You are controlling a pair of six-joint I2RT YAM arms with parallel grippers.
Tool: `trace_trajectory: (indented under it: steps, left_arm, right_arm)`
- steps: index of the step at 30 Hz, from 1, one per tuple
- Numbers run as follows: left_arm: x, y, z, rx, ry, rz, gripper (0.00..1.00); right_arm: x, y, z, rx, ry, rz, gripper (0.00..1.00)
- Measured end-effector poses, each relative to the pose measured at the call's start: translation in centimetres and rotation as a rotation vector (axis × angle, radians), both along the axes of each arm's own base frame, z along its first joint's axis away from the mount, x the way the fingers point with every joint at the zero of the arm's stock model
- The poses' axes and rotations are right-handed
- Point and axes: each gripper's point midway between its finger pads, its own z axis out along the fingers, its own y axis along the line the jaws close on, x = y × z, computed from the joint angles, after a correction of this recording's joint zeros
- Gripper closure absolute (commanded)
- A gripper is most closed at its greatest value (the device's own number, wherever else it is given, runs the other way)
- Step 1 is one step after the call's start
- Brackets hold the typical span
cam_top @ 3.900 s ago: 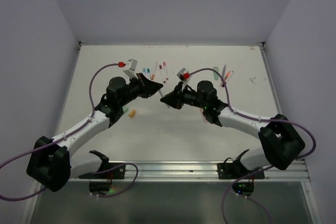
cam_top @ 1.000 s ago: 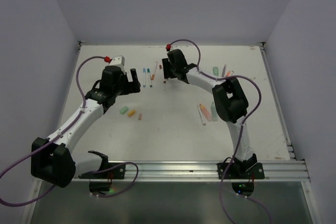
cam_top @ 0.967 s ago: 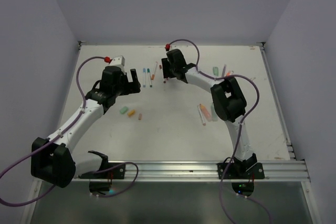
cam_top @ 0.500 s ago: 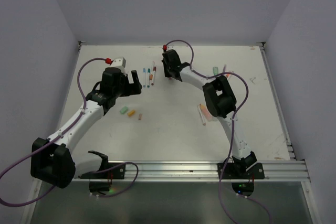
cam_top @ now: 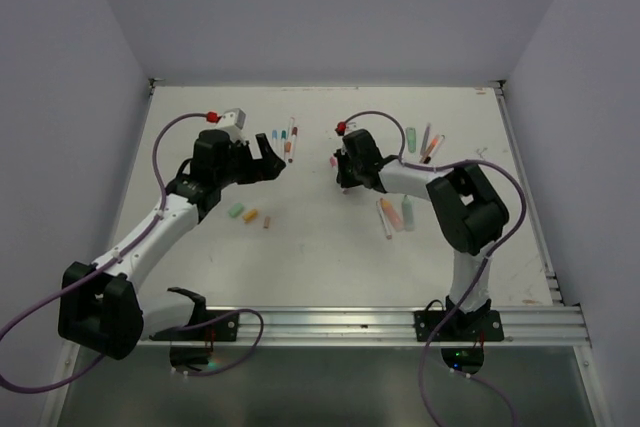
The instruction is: Open the pen caps
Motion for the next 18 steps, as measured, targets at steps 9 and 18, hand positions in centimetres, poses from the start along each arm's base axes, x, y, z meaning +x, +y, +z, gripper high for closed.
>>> trace_trajectory:
  steps: [9,18]
  left_arm:
    - [0.2,-4.0,1.3,-0.218,-0.003,-0.110,0.01]
    - [-0.3,-7.5,3.3,-0.327,-0.037,-0.189,0.12]
  right_arm:
    - [-8.9,0.7,3.6,0.188,0.016,0.165,1.00]
    - [-12.3,4.5,11.4,0.457,-0.167,0.295,1.00]
